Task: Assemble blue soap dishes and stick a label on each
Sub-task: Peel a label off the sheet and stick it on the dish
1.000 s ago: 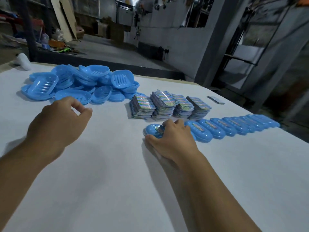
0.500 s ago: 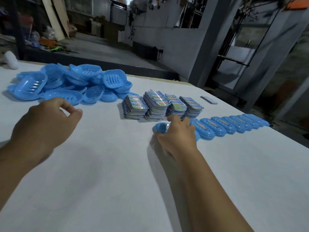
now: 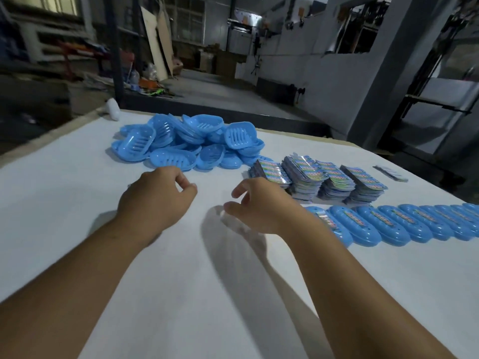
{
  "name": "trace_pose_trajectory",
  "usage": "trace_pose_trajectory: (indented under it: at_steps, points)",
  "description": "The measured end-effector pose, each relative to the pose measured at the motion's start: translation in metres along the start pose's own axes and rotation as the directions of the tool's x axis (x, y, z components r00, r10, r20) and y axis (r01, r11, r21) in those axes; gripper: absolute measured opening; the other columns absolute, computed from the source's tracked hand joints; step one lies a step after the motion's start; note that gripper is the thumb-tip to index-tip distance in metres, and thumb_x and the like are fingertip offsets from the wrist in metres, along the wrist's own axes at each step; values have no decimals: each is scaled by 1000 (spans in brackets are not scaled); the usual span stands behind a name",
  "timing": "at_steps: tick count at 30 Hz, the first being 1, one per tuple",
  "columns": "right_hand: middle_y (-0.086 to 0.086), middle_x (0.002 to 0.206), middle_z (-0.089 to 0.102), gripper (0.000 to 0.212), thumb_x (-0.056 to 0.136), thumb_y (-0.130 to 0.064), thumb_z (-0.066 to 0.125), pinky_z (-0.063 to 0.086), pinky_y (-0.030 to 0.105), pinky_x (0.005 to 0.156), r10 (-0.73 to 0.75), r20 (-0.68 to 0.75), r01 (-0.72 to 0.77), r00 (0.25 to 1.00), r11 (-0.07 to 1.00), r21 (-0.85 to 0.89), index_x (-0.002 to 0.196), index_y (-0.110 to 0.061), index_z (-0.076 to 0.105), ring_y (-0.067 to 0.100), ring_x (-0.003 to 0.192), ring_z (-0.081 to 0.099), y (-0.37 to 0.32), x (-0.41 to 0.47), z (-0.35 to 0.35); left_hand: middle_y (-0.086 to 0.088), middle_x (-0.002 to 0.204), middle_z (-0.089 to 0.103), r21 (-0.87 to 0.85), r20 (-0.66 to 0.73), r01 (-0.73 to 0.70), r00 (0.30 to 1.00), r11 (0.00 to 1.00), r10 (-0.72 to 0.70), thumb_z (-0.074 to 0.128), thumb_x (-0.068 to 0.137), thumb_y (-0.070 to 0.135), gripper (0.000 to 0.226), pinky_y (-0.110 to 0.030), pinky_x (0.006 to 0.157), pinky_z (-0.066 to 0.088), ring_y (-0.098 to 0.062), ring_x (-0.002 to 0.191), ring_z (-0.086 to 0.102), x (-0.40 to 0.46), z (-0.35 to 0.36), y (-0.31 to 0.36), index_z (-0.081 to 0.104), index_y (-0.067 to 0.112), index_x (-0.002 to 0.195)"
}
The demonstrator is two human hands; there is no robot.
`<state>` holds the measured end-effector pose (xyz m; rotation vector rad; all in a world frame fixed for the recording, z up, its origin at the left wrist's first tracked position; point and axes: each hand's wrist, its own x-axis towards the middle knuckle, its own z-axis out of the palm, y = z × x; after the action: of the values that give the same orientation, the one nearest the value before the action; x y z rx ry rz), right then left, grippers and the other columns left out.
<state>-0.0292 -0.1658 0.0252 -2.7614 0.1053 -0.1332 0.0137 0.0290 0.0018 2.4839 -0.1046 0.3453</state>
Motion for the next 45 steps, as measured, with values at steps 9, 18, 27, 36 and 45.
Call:
trace_pose_trajectory:
  at_steps: [9, 18, 27, 36, 45]
  points:
    - [-17, 90, 65, 22, 87, -43, 66, 39, 22, 69, -100, -138, 115, 985, 988, 107, 104, -30, 70, 7, 88, 60, 4, 12, 41, 11, 75, 58, 207, -62, 68, 997, 976, -56, 54, 90, 38, 10, -29, 58, 38, -17, 74, 58, 11, -15, -18, 60, 30, 90]
    - [-21, 90, 64, 23, 88, -46, 67, 29, 5, 62, -144, -172, 164, 974, 981, 105, 105, -31, 71, -10, 75, 52, 11, 15, 40, 0, 100, 64, 435, -123, 149, 987, 888, -105, 56, 95, 50, 32, -30, 58, 36, -17, 80, 57, 16, -29, -35, 63, 24, 112]
    - [-16, 97, 61, 28, 90, -43, 66, 30, 2, 64, -196, -201, 221, 960, 969, 112, 114, -30, 69, -5, 78, 49, 4, 16, 39, -1, 132, 57, 293, -95, -40, 993, 955, 71, 52, 102, 26, 29, -41, 96, 42, -25, 118, 51, 38, -6, -36, 60, 26, 129]
    - [-19, 98, 57, 26, 91, -42, 66, 32, 7, 67, -201, -221, 240, 954, 957, 165, 115, -33, 67, -5, 85, 49, 10, 19, 33, -2, 134, 55, 528, 151, -211, 977, 823, 153, 43, 104, 20, 33, -43, 100, 39, -25, 123, 48, 92, 14, -35, 54, 19, 135]
    - [-16, 102, 56, 28, 92, -38, 67, 34, 23, 75, -197, -250, 240, 948, 958, 156, 120, -32, 66, 4, 88, 50, 8, 20, 28, 3, 99, 61, 400, 8, -320, 938, 859, 346, 42, 107, 23, 10, -38, 87, 38, -21, 93, 54, 76, 1, -15, 50, 22, 113]
